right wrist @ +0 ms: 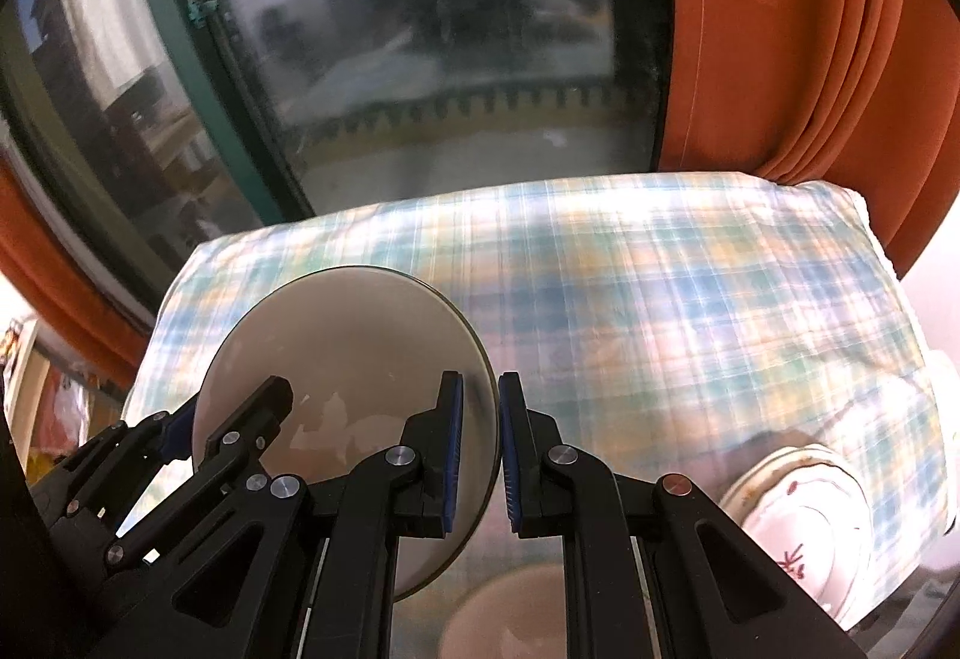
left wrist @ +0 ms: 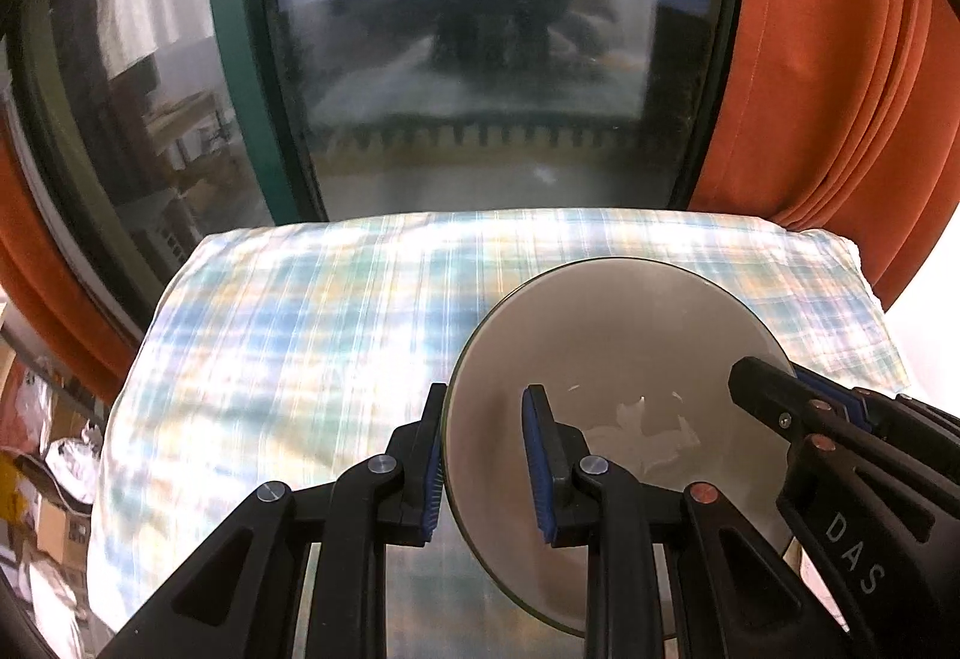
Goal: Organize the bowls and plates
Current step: 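Lift and carry the third glass plate toward the glass stack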
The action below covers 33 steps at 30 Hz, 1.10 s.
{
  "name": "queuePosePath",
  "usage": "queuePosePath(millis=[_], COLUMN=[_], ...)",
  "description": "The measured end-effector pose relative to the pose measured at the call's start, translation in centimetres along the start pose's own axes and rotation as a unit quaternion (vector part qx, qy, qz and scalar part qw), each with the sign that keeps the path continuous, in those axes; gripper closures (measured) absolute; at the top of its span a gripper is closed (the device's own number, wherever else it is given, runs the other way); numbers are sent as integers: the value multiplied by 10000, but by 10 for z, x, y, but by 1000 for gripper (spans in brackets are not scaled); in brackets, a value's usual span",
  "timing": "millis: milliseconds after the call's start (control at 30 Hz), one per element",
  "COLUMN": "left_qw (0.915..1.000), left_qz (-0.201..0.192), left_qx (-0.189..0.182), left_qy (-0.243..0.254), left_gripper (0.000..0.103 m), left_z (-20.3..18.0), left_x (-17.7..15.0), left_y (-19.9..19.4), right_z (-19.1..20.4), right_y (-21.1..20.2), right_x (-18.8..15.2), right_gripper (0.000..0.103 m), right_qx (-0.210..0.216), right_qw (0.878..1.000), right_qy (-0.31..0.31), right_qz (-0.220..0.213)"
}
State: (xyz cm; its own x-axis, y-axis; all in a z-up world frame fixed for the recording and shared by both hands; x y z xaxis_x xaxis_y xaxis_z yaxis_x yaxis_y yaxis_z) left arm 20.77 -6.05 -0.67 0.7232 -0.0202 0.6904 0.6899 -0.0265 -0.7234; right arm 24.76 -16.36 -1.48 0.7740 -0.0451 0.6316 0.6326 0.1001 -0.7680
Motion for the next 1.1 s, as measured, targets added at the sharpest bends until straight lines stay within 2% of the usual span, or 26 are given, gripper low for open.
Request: queuePosePath(millis=[467,767,1100], left_qw=[9999,9999,9993], left_qz=[-93,97,333], left_qx=[68,37,66], left_qy=[-39,-47,-137], left_gripper=[81,81,81], left_z=[-44,-63,-63], left_x=[-48,-79,-102], left_y=[-33,-38,-40], right_z=[-46,-68,-72], right_y=[-40,-48,-42], right_x=[-53,-86,-115], right_gripper=[88,88,88], right_qx=[225,244,294], right_qw=[9997,9993,9974], right_qy=[-104,-108,-185], right_qz=[29,262,625])
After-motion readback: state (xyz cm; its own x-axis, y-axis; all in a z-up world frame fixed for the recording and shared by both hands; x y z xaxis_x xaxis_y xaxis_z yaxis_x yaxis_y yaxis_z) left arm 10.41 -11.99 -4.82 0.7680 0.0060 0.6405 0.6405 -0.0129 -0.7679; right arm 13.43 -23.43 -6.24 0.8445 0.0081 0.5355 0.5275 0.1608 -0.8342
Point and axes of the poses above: each gripper's, at about its wrist camera, not at the fingertips, and y roughly the way its jaws point, z to its left, x to its top, the point moved 2 cm from there along y, roughly the way its jaws point, and after that the axes turned 4 degrees about -z, right-handed, at the moved point
